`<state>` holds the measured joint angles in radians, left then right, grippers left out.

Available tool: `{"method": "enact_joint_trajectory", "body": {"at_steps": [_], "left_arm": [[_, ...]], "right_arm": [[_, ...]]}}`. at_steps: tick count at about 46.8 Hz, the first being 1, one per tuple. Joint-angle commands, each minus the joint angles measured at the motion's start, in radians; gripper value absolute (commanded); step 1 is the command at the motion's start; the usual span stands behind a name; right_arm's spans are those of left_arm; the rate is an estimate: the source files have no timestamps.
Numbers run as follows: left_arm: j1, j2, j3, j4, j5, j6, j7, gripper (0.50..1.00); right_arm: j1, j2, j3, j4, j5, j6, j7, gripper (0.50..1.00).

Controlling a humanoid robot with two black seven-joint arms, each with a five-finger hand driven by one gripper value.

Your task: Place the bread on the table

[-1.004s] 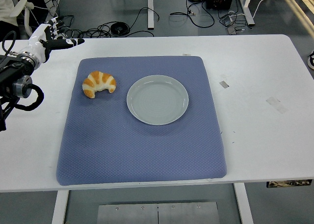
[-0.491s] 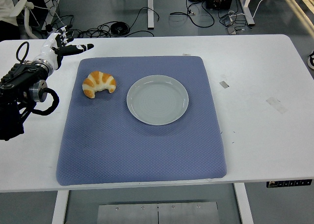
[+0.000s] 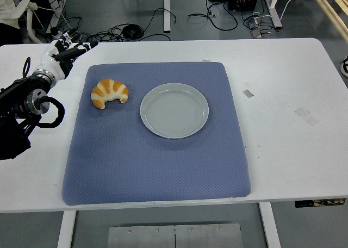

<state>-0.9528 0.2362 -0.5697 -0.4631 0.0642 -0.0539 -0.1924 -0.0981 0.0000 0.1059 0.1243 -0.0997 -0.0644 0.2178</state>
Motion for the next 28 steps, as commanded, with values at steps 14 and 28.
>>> {"method": "enact_joint_trajectory", "body": {"at_steps": [14, 28], "left_arm": [[0.029, 0.006, -0.18, 0.0, -0.024, -0.098, -0.001, 0.981], [0.043, 0.008, -0.18, 0.001, -0.03, -0.109, 0.002, 0.981]], "right_arm": [[0.0, 0.0, 0.0, 0.0, 0.0, 0.0, 0.0, 1.0], [0.0, 0.0, 0.0, 0.0, 0.0, 0.0, 0.0, 1.0]]}}
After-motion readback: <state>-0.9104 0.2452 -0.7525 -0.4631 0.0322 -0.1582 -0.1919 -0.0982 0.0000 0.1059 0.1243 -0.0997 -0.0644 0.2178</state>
